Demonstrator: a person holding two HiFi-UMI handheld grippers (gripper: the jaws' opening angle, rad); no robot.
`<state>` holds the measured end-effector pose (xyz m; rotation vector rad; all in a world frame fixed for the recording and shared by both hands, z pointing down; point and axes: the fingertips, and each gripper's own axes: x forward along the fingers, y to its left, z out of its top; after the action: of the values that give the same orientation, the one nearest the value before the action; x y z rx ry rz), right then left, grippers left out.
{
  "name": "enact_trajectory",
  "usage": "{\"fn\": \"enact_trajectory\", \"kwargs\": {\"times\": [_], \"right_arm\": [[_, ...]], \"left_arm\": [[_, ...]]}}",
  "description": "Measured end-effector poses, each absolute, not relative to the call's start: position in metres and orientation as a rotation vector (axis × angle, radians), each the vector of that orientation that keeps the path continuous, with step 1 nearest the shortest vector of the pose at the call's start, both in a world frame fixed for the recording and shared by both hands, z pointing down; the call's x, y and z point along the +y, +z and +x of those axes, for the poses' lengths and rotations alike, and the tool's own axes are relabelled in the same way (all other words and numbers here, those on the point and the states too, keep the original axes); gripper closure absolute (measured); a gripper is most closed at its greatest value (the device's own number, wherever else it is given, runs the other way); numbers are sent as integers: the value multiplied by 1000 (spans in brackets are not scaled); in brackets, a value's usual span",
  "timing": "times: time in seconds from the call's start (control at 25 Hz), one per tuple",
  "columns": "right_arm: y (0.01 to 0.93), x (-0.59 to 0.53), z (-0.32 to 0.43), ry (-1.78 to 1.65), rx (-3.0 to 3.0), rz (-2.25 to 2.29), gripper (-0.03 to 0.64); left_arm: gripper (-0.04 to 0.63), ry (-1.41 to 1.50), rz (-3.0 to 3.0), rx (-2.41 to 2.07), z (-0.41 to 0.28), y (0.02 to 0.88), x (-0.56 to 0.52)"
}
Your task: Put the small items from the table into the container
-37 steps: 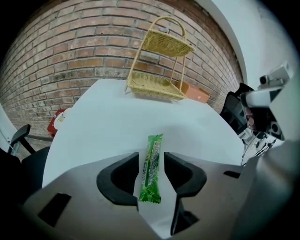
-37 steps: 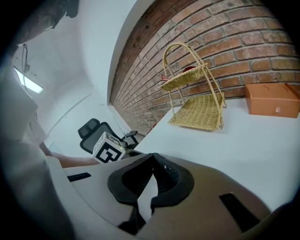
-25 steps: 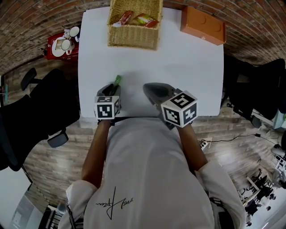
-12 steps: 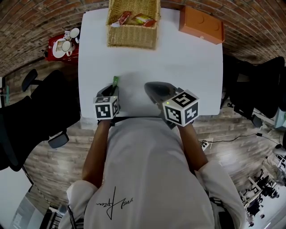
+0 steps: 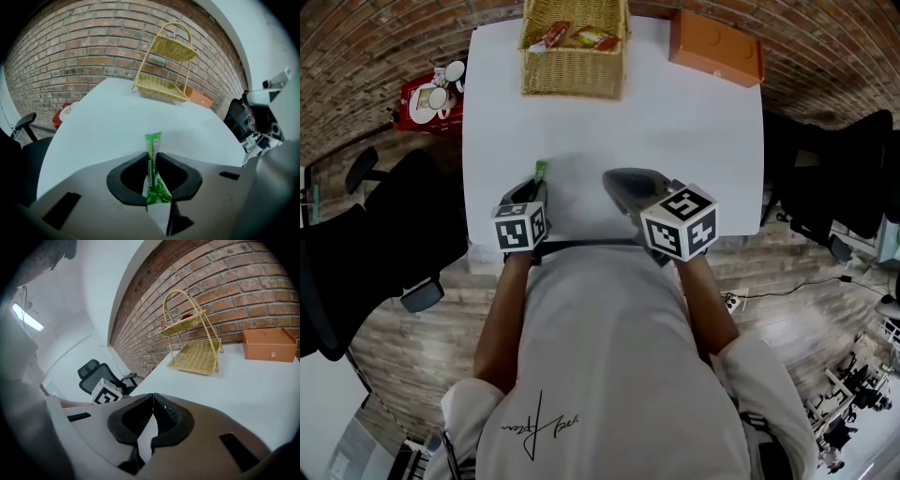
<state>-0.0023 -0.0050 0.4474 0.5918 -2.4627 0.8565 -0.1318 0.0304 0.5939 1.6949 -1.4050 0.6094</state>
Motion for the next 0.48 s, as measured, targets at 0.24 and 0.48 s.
{"fn": "enact_trajectory", "kwargs": {"times": [0.24,0.48], "right_arm": [[443,-4,3,818,-2465,590,594],[440,-2,4,787,-2469,591,594]], "left_arm": [[523,567,1716,-1423,-132,580,28],[525,513,1726,-1450,-135,565,28]]}}
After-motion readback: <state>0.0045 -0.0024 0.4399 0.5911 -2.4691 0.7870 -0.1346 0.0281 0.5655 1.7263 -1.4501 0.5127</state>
